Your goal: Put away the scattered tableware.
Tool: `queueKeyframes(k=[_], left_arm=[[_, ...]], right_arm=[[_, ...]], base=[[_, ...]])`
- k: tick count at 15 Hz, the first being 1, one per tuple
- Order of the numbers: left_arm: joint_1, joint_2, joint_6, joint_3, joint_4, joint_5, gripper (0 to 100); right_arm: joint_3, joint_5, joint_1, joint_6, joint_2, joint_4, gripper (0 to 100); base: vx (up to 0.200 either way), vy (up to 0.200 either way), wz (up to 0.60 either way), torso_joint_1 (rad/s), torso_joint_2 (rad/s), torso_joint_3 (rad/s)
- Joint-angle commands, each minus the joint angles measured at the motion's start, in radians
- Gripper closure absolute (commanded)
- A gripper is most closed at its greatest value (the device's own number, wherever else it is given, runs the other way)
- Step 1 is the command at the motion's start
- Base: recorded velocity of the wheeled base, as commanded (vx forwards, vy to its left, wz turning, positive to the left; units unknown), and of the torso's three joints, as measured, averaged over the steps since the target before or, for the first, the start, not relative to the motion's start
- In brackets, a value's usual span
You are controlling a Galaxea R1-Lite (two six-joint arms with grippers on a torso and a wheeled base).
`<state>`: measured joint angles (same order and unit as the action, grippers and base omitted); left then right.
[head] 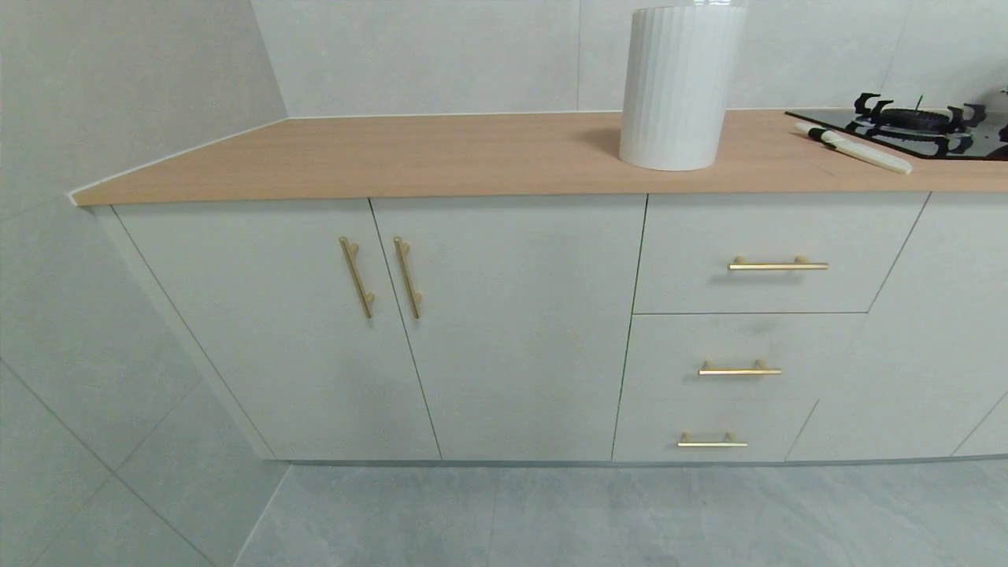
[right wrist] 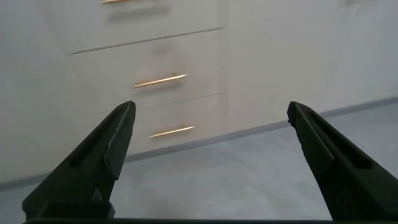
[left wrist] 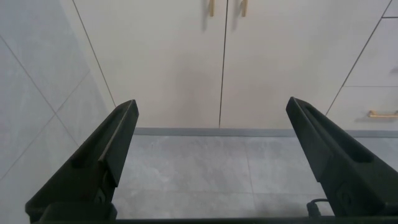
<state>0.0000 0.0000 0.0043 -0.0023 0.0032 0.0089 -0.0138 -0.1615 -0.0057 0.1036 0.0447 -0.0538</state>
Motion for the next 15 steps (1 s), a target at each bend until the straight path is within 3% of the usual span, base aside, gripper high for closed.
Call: queueKeyframes(k=[1,7,15], left_arm=[[0.000,0.002,0.000,-0.001,0.000,0.000,0],[0.000,0.000,0.000,-0.001,0.000,0.000,0],[0.000,0.002,0.006,0.001,-0.002,0.000,0]], right_arm=[[0.014,0.053,0.000,0.018,-0.045,0.002,0],[0.014,0.105,0.001,-0.133,-0.043,0.048,0],[0.014,0.111,0.001,-0.093,-0.045,0.049,0]], base=[[0.000,0.000,0.00,0.000,0.00,0.000],[0.000,0.000,0.00,0.000,0.00,0.000],[0.000,0.000,0.00,0.000,0.00,0.000]])
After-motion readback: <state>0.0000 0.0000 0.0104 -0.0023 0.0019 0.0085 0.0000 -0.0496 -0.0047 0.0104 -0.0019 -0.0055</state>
